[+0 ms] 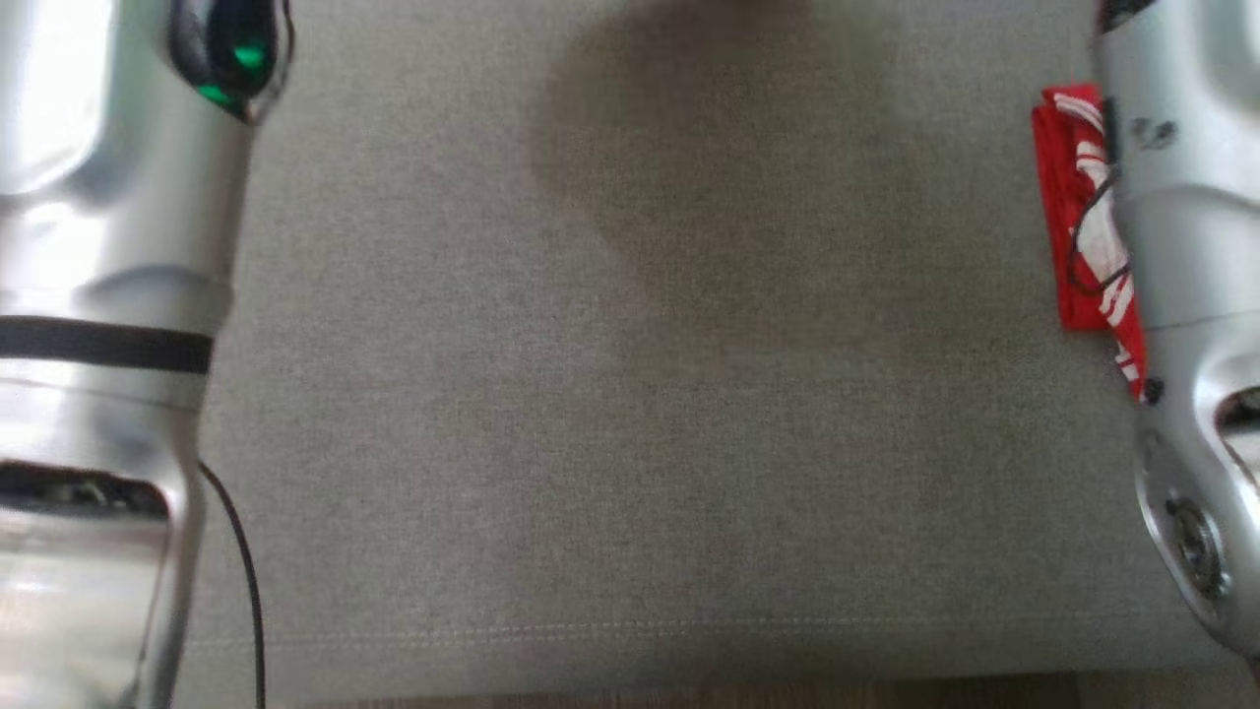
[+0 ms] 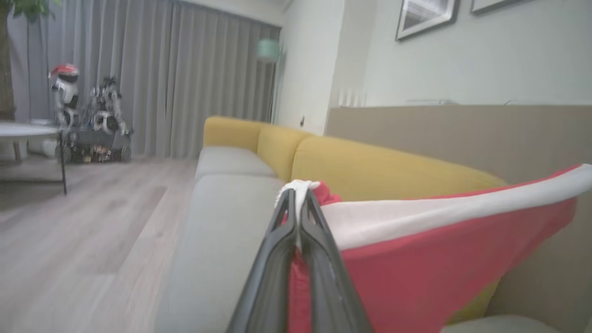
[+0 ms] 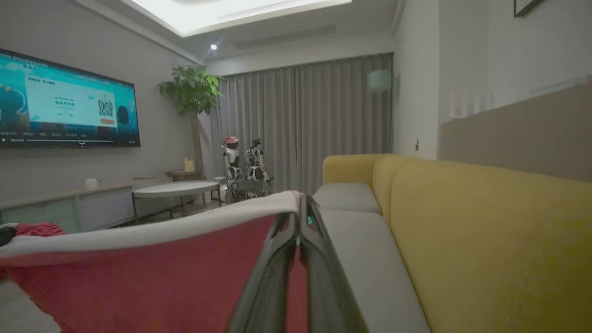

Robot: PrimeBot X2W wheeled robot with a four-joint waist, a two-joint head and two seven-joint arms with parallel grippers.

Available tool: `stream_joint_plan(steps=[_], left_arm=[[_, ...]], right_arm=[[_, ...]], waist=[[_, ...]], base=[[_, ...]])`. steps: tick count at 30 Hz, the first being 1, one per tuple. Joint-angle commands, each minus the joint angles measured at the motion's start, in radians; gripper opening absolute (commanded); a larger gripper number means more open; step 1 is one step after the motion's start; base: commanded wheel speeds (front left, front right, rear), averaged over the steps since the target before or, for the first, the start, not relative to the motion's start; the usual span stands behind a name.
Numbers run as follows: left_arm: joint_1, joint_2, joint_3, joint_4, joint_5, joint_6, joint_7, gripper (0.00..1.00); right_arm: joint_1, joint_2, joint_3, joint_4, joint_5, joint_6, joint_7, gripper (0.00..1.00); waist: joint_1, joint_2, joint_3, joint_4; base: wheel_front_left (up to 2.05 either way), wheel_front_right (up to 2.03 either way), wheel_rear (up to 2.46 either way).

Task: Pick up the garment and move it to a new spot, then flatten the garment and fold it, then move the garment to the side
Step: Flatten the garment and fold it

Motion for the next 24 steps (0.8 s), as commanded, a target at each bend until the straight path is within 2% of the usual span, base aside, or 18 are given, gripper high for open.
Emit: stream_joint_plan(steps=[1, 6, 11, 13, 20, 24], left_arm=[[-0.029, 0.018, 0.035, 0.042, 0.007, -0.012, -0.004, 0.0], [0.01, -0.028, 0.069, 0.231, -0.011, -0.032, -0.005, 0.0], [0.11, -0.062, 0.107, 0.302, -0.034, -0.051, -0.005, 0.0], [0.139, -0.068, 0.108, 0.306, -0.034, -0.055, -0.005, 0.0], [0.347, -0.091, 0.147, 0.193, -0.045, -0.066, -0.005, 0.0], [0.501, -0.091, 0.115, 0.073, -0.05, -0.067, -0.005, 0.0]], right_arm=[[-0.025, 0.027, 0.032, 0.05, 0.029, -0.001, -0.014, 0.0], [0.009, 0.028, 0.193, 0.21, 0.18, -0.001, -0.045, 0.0], [0.137, 0.028, 0.296, 0.281, 0.305, -0.001, -0.082, 0.0], [0.168, 0.028, 0.305, 0.287, 0.329, -0.001, -0.09, 0.0], [0.395, 0.028, 0.321, 0.263, 0.397, -0.001, -0.12, 0.0], [0.564, 0.026, 0.263, 0.14, 0.355, -0.001, -0.121, 0.0]], waist=[[-0.0001, 0.0, 0.025, -0.011], [-0.0001, 0.0, 0.065, -0.012], [-0.0001, 0.0, 0.07, -0.01], [-0.0001, 0.0, 0.067, -0.01], [-0.0001, 0.0, 0.027, -0.009], [-0.0001, 0.0, -0.016, -0.009]], base=[[0.0, 0.0, 0.0], [0.0, 0.0, 0.0], [0.0, 0.0, 0.0], [0.0, 0.0, 0.0], [0.0, 0.0, 0.0], [0.0, 0.0, 0.0]])
